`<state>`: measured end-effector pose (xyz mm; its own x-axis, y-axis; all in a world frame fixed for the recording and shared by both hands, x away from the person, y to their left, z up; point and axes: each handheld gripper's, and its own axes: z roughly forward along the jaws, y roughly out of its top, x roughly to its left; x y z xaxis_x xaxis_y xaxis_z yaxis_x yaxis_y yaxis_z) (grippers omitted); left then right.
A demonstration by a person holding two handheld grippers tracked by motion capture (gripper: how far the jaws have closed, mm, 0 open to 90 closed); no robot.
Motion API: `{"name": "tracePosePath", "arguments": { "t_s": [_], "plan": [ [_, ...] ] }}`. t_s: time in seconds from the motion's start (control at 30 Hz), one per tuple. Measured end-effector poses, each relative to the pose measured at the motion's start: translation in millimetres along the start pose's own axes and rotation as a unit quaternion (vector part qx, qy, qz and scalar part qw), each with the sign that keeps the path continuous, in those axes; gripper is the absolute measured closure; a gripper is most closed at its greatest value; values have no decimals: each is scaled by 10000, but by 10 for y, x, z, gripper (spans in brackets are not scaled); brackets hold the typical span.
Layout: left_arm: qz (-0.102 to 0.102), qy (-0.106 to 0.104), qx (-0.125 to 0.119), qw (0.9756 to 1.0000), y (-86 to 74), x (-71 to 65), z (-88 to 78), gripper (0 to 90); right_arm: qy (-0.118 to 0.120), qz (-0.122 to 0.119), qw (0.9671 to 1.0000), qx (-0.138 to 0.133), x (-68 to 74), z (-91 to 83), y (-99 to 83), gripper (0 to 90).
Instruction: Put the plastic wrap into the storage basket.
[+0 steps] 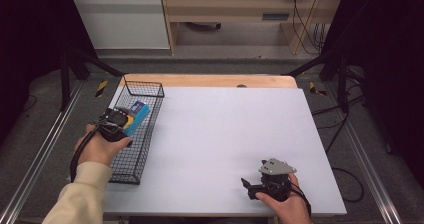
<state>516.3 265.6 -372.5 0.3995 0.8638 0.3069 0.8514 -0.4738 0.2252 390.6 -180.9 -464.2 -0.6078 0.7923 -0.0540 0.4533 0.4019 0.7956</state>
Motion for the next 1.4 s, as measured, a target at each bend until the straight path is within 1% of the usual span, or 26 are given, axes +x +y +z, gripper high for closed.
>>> {"name": "tracePosePath", "arguments": {
  "t_s": [0.07,0.4,0.57,1.0,1.23,1.4],
  "plan": [
    [7,-9,-8,10000,1,-3,23,320,8,22,10000,-5,-2,-2,0,95],
    [43,-15,154,9999,30,-4,121,320,16,-8,10000,8,0,0,-3,95],
    [28,-29,186,9998,39,6,142,320,20,-22,10000,3,-4,2,-3,96],
    [86,-27,255,9996,57,0,173,320,-1,-6,10000,4,-3,-3,-3,96],
    [121,-28,327,9994,76,-8,192,319,2,-18,10000,0,-10,-4,-3,96],
    [145,-16,391,9991,93,-15,217,319,-16,16,10000,1,-19,-9,-5,96]
  ]
}}
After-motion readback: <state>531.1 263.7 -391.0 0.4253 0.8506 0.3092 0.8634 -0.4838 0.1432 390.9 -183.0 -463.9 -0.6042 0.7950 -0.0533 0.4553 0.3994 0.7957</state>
